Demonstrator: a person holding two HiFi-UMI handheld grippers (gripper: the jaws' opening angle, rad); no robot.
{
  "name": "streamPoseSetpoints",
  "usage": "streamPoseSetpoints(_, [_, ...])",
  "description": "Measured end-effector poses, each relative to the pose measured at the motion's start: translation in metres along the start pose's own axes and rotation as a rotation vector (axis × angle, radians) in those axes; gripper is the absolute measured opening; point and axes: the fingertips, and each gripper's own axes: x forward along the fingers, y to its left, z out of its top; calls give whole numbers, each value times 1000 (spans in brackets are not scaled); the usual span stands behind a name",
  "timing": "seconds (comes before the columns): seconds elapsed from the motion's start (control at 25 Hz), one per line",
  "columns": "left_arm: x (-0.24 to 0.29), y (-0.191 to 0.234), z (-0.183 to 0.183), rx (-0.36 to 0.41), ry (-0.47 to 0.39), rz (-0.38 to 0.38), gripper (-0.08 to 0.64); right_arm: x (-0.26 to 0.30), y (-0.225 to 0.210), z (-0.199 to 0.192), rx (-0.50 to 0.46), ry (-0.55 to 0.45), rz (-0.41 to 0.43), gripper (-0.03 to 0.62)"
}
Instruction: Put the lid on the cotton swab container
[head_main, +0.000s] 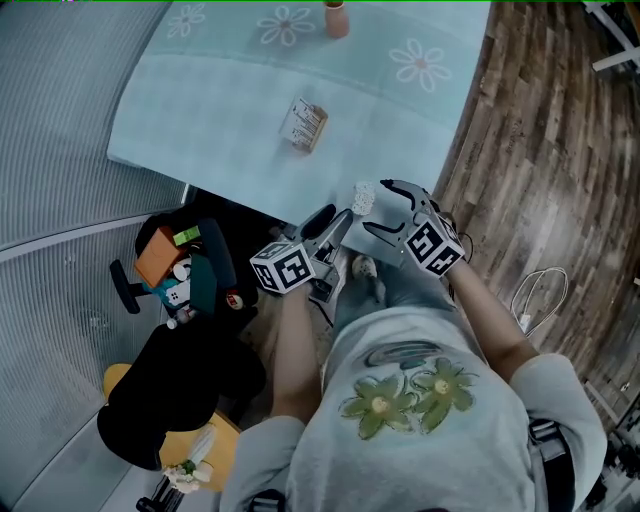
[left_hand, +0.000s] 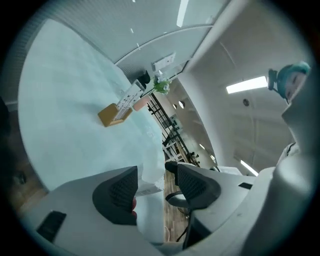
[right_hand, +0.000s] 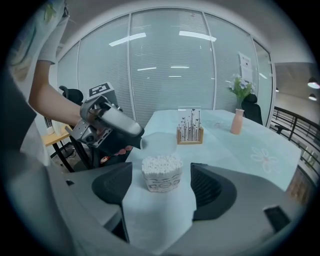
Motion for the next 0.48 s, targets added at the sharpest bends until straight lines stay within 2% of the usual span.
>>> streamPoseSetpoints(0.32, [8, 6, -9, -159, -40, -40, 239, 9, -1, -7, -8, 17, 21, 371])
streamPoseSetpoints(0.48, [10, 7, -8, -189, -61, -49, 239, 13, 0, -9, -14, 28, 28, 371])
